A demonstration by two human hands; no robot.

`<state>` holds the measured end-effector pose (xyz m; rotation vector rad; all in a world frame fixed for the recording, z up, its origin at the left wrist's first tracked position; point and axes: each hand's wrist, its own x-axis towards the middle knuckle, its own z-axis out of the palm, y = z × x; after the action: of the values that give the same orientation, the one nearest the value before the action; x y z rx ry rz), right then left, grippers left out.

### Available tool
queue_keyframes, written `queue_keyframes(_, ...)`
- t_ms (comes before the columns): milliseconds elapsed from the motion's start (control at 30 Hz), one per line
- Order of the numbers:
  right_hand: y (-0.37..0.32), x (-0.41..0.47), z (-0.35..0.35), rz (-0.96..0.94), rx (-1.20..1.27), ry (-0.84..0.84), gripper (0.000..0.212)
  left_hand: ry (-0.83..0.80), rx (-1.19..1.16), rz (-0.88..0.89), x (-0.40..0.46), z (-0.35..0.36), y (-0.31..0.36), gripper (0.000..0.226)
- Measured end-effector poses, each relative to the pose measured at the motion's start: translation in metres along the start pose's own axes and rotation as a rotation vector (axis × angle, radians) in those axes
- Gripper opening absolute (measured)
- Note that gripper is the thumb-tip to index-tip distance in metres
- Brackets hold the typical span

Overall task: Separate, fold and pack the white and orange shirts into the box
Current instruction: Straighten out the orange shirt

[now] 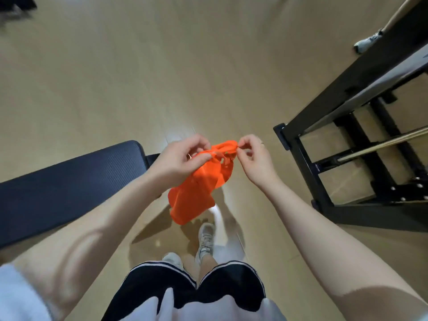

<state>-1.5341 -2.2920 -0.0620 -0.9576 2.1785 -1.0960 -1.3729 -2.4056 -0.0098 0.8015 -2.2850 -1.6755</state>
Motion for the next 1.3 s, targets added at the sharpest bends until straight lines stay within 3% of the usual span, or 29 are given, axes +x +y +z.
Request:
queue_keyframes(133, -0.032, -0.001, 0.003, -0.042, 0.355, -0.264, 0.042, 0.025, 0.096, 0.119, -0.007, -0.016, 0.033, 0.011)
queue_keyframes(233, -0.057, 0.003, 0.01, -0.122, 0.382, -0.397, 0.041, 0.095, 0.052, 0.136, -0.011, -0.028, 0.046, 0.013)
queue_keyframes(333, -0.072, 0.012, 0.026, -0.196, 0.153, -0.256, 0.014, 0.166, 0.07, 0.163, -0.017, -0.04, 0.053, 0.011)
queue_keyframes(467, -0.076, 0.024, 0.021, -0.157, 0.026, -0.029, 0.022, 0.41, 0.31, 0.183, -0.029, -0.052, 0.044, 0.01)
queue_keyframes(567, -0.074, 0.031, 0.003, -0.032, 0.0, -0.072, 0.024, 0.542, 0.315, 0.029, -0.036, -0.059, 0.031, 0.007)
queue_keyframes(633, -0.077, 0.032, -0.003, 0.031, 0.016, -0.202, 0.026, 0.522, 0.261, -0.059, -0.04, -0.057, 0.024, 0.012)
queue_keyframes(733, -0.086, 0.024, -0.012, 0.079, 0.28, -0.365, 0.024, 0.478, 0.268, -0.143, -0.038, -0.045, 0.012, 0.01)
queue_keyframes(833, -0.092, 0.021, -0.02, 0.061, 0.456, -0.446, 0.024, 0.48, 0.238, -0.197, -0.031, -0.035, 0.0, 0.01)
queue_keyframes(933, -0.101, 0.023, -0.028, 0.158, 0.634, -0.479, 0.02, 0.486, 0.219, -0.232, -0.028, -0.03, -0.006, 0.011)
queue_keyframes(1067, -0.109, 0.023, -0.033, 0.05, 0.389, -0.382, 0.035, 0.435, 0.189, -0.224, -0.028, -0.032, -0.008, 0.026)
queue_keyframes(1133, -0.114, 0.02, -0.032, -0.056, 0.25, -0.417, 0.038, 0.358, 0.14, -0.201, -0.027, -0.031, -0.006, 0.027)
queue_keyframes(1300, -0.129, 0.013, -0.023, -0.188, 0.101, -0.461, 0.026, 0.257, -0.167, -0.123, -0.025, -0.021, 0.008, 0.017)
